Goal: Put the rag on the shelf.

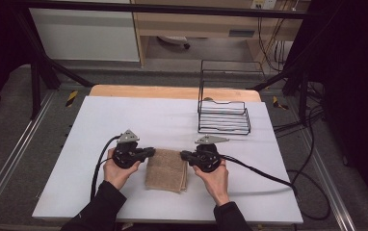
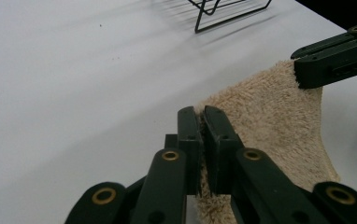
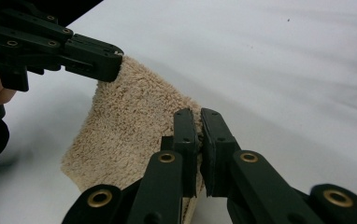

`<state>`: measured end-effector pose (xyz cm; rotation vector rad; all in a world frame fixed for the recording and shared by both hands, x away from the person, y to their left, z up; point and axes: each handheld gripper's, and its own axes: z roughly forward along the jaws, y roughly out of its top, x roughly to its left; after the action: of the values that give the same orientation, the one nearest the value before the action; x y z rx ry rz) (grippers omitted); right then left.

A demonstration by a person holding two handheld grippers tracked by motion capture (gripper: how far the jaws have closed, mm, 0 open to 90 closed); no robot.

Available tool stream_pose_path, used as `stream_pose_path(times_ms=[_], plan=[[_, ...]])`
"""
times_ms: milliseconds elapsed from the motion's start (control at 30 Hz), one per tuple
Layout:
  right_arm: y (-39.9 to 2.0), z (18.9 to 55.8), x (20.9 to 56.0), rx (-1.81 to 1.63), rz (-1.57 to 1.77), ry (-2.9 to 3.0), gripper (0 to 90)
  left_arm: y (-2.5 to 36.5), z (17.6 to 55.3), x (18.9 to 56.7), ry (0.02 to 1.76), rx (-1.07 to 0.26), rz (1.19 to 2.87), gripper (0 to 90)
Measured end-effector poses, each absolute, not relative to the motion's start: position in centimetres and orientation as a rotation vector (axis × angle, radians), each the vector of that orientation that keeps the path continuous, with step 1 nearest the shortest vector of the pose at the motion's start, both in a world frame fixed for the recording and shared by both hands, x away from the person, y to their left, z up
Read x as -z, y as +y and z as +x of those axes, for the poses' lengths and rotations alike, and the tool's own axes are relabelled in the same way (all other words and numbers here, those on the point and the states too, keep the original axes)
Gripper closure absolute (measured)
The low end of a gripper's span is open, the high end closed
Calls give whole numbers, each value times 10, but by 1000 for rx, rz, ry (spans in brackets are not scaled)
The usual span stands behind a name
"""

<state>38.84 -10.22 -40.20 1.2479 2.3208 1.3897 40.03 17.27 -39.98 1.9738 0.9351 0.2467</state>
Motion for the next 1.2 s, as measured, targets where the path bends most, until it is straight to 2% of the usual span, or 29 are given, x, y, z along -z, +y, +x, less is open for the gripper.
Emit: stream_pose_path(times_ms=[567,1200], plan=[[-108,378,370,-1428,1080,2243,861,171,380,371,859,-349,1885,856],[-124,366,345,-1438,993,2168,862,157,370,351,797,-394,1827,856]])
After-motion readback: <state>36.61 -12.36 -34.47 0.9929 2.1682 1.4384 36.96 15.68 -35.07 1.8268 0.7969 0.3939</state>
